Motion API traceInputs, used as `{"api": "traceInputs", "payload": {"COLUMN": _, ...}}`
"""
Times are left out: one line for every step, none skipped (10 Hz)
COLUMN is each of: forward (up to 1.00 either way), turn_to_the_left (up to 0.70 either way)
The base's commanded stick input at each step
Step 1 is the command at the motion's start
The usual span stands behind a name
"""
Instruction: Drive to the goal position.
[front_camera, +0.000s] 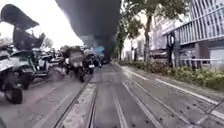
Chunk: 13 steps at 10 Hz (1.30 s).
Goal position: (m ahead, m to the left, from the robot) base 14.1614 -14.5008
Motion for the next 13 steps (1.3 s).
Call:
{"api": "traceInputs", "payload": {"forward": 0.7, "turn_to_the_left": 0.0}}
{"api": "traceInputs", "payload": {"forward": 0.7, "turn_to_the_left": 0.0}}
{"api": "traceInputs", "payload": {"forward": 0.7, "turn_to_the_left": 0.0}}
{"api": "traceInputs", "payload": {"forward": 0.7, "turn_to_the_left": 0.0}}
{"api": "traceInputs", "payload": {"forward": 0.7, "turn_to_the_left": 0.0}}
{"api": "traceInputs", "payload": {"forward": 0.7, "turn_to_the_left": 0.0}}
{"api": "traceInputs", "payload": {"forward": 0.7, "turn_to_the_left": 0.0}}
{"api": "traceInputs", "payload": {"forward": 0.7, "turn_to_the_left": 0.0}}
{"api": "traceInputs", "payload": {"forward": 0.7, "turn_to_the_left": 0.0}}
{"api": "traceInputs", "payload": {"forward": 0.7, "turn_to_the_left": 0.0}}
{"api": "traceInputs", "payload": {"forward": 0.7, "turn_to_the_left": 0.0}}
{"api": "traceInputs", "payload": {"forward": 0.7, "turn_to_the_left": 0.0}}
{"api": "traceInputs", "payload": {"forward": 0.7, "turn_to_the_left": 0.0}}
